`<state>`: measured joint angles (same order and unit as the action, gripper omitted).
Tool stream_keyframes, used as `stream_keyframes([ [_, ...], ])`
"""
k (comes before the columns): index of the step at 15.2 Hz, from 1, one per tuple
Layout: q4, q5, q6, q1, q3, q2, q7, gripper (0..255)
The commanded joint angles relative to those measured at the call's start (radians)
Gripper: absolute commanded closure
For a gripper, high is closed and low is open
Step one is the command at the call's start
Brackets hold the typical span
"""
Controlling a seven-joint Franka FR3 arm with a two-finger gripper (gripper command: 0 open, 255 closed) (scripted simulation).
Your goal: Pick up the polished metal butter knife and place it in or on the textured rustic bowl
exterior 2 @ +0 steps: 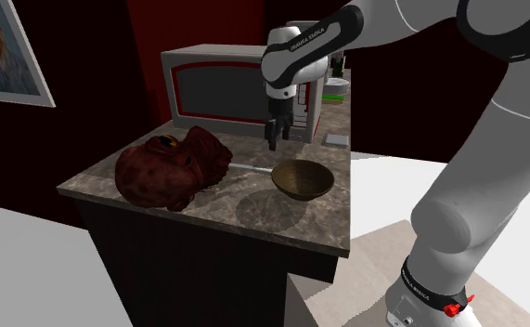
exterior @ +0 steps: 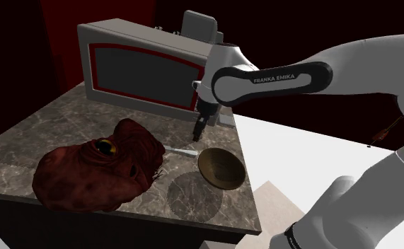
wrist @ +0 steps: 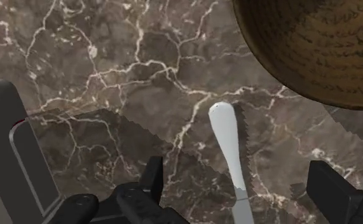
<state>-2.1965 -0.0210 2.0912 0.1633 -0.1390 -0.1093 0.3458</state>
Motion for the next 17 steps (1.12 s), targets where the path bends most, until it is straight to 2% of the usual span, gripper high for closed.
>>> stream_keyframes([
  [1, 0.04, 0.016, 0.035, 0.013, -0.014, 0.075, 0.027, 0],
  [7, 0.165, 0.07, 0.085, 0.051, -0.05, 0.253, 0.082, 0],
  [14, 0.125, 0.086, 0.177, 0.053, -0.046, 0.306, 0.072, 0],
  [17, 0.125, 0.086, 0.177, 0.054, -0.046, 0.306, 0.072, 0],
])
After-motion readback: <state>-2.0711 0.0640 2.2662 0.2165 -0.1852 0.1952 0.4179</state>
